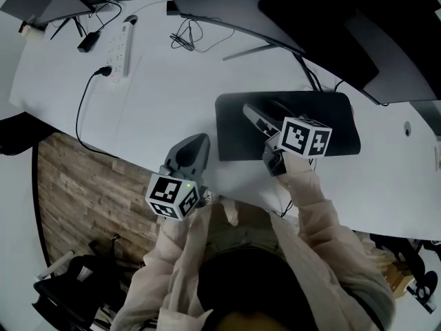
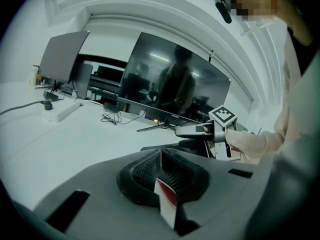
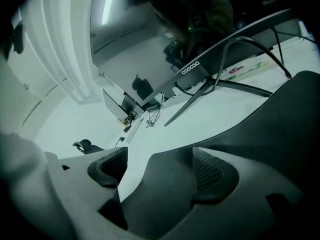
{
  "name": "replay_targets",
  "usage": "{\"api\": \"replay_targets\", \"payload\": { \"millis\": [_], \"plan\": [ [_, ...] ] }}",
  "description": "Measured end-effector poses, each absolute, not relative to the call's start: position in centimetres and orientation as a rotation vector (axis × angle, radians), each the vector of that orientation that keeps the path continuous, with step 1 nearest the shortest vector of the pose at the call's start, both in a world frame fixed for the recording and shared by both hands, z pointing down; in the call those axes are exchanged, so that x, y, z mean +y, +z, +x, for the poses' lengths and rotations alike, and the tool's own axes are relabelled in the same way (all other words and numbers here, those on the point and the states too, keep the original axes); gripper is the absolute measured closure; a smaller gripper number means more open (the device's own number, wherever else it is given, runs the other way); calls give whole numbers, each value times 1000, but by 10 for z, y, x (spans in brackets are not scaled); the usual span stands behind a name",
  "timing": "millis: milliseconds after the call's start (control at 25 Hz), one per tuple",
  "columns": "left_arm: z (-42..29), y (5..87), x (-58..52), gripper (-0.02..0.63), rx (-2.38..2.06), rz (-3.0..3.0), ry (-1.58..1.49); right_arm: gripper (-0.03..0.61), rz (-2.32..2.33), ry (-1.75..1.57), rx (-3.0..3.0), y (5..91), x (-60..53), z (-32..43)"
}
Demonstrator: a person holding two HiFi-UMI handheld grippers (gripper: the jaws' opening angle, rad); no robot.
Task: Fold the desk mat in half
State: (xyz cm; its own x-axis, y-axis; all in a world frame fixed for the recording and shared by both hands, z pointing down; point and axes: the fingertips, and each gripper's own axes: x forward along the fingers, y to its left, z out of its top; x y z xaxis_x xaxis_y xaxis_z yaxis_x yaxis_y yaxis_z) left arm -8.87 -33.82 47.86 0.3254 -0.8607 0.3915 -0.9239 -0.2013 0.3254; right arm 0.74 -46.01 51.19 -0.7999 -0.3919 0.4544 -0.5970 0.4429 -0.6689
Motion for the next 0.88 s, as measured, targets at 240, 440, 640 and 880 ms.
{"api": "replay_targets", "payload": {
  "millis": [240,440,640,880],
  "plan": [
    [-92,471,-335,580,-1554,2138,157,178,859,1247,-2518,495,-455,7],
    [-96,456,-323,580,-1538,2191,145,178,897,1192,-2527,478,-433,13],
    [-100,441,-306,580,-1517,2250,125,177,943,1121,-2562,456,-407,17],
    [-99,417,-282,580,-1492,2330,97,247,1000,936,-2641,416,-367,25]
  ]
}}
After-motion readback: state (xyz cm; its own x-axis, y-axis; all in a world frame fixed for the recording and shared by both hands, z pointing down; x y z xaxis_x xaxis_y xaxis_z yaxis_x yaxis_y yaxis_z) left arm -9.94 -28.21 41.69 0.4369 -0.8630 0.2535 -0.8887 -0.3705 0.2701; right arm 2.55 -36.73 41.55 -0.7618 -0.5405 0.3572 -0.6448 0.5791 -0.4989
